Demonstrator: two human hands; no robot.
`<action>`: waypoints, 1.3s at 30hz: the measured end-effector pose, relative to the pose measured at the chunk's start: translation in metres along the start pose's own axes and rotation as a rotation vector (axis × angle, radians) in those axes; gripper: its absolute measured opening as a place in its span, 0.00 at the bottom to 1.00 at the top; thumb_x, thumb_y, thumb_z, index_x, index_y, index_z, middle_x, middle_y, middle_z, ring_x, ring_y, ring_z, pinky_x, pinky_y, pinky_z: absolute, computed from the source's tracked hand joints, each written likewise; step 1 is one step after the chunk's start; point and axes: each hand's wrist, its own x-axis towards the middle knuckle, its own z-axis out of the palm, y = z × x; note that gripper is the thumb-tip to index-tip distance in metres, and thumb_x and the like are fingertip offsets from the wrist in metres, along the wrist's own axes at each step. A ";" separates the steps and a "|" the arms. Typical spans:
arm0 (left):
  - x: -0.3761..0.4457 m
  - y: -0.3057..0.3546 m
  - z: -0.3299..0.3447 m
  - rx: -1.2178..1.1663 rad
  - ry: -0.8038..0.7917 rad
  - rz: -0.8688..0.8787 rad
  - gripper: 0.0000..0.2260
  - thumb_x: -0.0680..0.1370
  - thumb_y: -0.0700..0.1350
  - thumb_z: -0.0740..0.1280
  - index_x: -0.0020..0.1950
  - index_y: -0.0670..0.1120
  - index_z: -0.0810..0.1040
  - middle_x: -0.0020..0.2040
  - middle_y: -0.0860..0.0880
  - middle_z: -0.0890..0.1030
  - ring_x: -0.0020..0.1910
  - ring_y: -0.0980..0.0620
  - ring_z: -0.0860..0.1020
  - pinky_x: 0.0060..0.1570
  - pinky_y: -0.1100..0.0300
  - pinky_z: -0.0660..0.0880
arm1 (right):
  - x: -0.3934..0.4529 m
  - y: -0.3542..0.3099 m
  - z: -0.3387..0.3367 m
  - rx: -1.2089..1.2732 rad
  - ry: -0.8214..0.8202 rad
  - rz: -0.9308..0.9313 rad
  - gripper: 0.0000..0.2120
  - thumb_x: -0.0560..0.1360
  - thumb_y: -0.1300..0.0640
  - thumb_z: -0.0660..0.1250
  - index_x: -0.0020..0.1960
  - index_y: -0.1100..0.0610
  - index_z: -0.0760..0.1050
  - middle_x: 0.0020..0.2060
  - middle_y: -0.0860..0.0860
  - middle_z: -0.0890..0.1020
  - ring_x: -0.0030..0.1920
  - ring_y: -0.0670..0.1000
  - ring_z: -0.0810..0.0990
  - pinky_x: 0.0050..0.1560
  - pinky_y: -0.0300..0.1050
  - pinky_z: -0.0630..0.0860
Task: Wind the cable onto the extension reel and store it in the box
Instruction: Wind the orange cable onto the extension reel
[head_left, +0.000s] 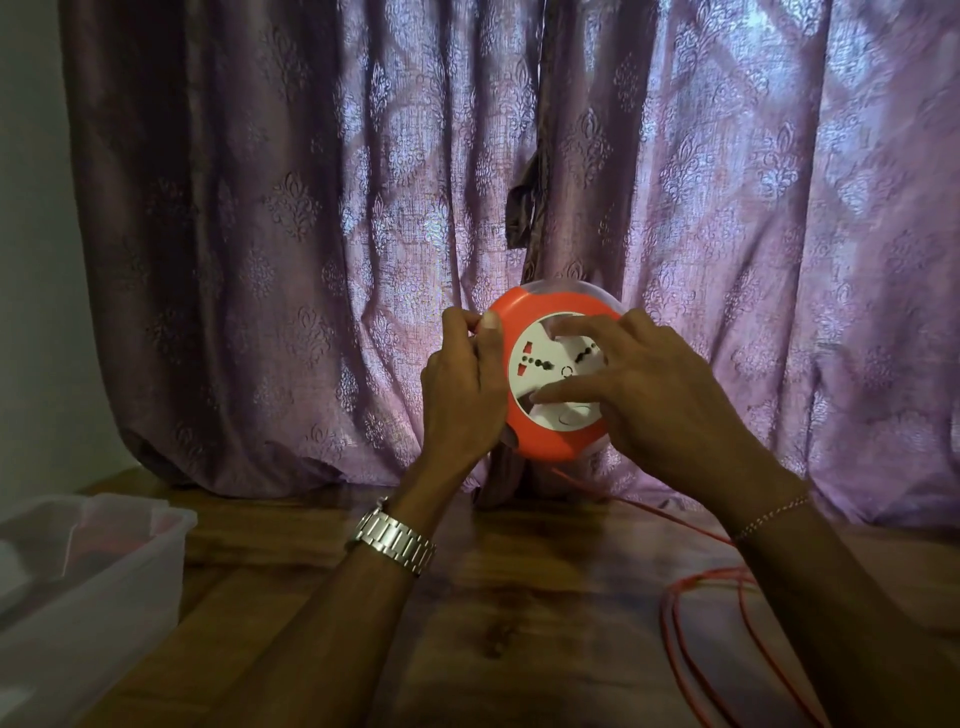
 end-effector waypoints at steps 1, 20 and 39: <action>0.000 0.000 0.000 0.000 -0.004 -0.001 0.18 0.82 0.62 0.50 0.50 0.49 0.68 0.32 0.49 0.79 0.33 0.47 0.80 0.33 0.42 0.76 | 0.000 0.000 0.001 -0.023 0.012 -0.004 0.21 0.72 0.57 0.61 0.56 0.37 0.81 0.67 0.50 0.75 0.58 0.58 0.73 0.46 0.53 0.70; -0.002 0.000 -0.002 0.022 0.009 0.011 0.17 0.82 0.61 0.50 0.49 0.49 0.67 0.33 0.51 0.78 0.35 0.43 0.79 0.35 0.43 0.76 | 0.004 -0.008 0.009 -0.058 0.192 0.231 0.28 0.68 0.31 0.68 0.62 0.45 0.78 0.44 0.51 0.84 0.47 0.57 0.78 0.44 0.51 0.73; -0.002 0.003 0.001 0.020 -0.026 0.032 0.18 0.81 0.62 0.50 0.50 0.49 0.67 0.33 0.51 0.79 0.35 0.46 0.80 0.34 0.43 0.76 | 0.001 -0.006 -0.003 -0.082 -0.030 0.056 0.27 0.69 0.50 0.47 0.54 0.34 0.81 0.62 0.50 0.77 0.56 0.58 0.75 0.45 0.52 0.68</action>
